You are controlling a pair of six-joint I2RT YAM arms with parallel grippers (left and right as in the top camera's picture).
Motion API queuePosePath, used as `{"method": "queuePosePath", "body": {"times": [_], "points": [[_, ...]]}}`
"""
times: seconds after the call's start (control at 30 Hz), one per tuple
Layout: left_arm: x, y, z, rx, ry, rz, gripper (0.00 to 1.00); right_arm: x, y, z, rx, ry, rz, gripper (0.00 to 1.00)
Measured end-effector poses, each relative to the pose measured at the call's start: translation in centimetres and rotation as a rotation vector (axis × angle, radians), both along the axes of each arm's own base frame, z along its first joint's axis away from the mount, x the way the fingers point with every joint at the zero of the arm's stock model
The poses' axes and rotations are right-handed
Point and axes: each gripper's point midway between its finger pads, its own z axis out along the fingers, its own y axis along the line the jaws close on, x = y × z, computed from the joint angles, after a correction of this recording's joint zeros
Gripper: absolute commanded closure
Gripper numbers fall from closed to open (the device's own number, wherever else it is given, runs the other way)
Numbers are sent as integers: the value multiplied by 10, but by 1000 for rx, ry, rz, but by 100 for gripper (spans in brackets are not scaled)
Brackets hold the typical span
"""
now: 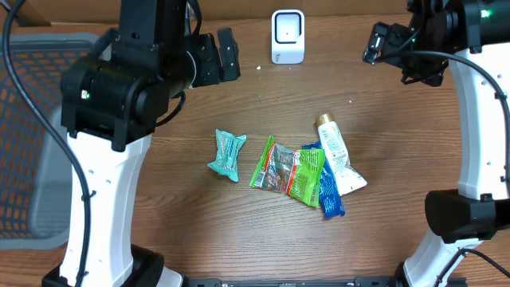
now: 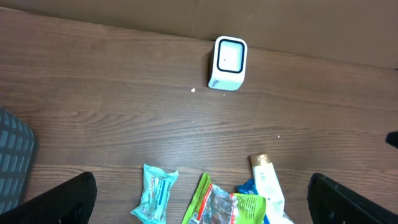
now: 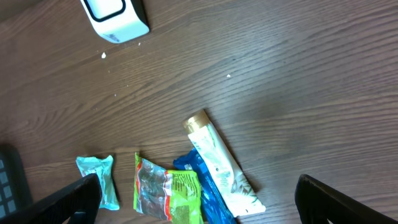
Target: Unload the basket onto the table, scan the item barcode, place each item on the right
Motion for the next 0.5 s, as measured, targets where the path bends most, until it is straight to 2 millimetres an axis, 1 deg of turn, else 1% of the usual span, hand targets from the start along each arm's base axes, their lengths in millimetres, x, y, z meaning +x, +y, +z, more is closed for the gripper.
{"method": "queuePosePath", "body": {"times": [0.1,0.5], "points": [[1,0,-1,1,3,0,0,-3,0,-1,-5,11,9,0],[1,0,-1,1,3,0,0,-2,0,-1,-8,8,19,0]]}}
